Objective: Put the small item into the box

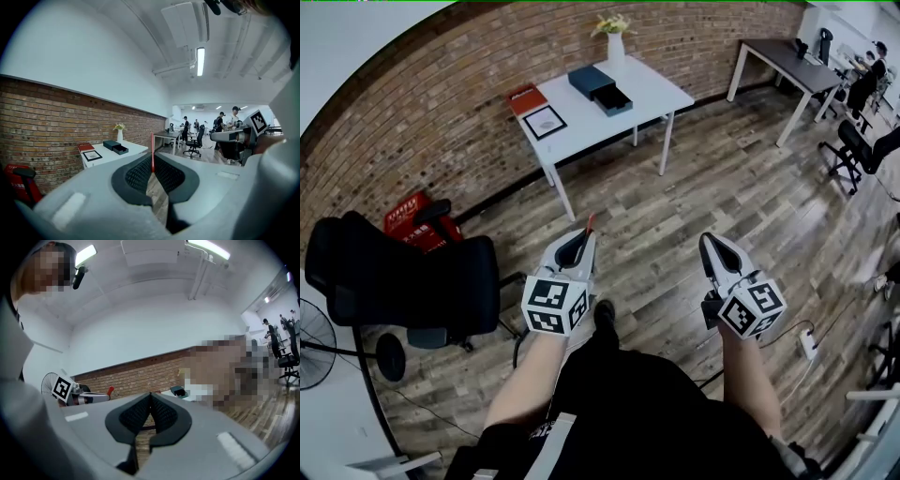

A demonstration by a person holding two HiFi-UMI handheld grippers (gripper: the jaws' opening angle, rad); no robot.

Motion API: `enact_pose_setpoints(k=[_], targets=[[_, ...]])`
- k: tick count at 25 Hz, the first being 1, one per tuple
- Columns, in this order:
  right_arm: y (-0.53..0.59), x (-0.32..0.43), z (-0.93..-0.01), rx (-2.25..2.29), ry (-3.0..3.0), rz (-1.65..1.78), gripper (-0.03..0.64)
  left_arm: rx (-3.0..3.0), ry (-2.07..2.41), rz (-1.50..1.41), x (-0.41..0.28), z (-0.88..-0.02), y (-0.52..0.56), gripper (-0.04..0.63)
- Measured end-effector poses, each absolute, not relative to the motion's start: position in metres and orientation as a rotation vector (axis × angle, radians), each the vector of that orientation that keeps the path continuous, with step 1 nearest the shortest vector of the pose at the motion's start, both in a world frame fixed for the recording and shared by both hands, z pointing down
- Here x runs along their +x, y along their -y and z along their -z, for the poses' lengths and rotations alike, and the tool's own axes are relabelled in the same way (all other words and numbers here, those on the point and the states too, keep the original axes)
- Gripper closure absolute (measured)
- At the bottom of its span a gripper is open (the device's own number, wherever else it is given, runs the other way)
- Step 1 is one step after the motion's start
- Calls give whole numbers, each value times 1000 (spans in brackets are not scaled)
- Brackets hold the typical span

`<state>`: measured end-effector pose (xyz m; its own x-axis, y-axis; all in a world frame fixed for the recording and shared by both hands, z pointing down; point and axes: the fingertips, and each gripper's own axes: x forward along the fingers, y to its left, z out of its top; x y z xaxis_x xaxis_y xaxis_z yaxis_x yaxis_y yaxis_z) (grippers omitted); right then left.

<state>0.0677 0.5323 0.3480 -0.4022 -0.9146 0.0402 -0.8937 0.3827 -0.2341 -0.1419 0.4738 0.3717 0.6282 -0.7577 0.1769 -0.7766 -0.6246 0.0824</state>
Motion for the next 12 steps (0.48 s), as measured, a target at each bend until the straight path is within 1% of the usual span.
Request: enact_pose_setpoints(k=[7,12], targets=[[-488,60,-359,-1645,-2573,375,617,2687,1234,-185,-130,-385,-424,575],[-431,68,-373,-1675,-2561,419,617,2682,1185,-196,-117,-400,-366,575]])
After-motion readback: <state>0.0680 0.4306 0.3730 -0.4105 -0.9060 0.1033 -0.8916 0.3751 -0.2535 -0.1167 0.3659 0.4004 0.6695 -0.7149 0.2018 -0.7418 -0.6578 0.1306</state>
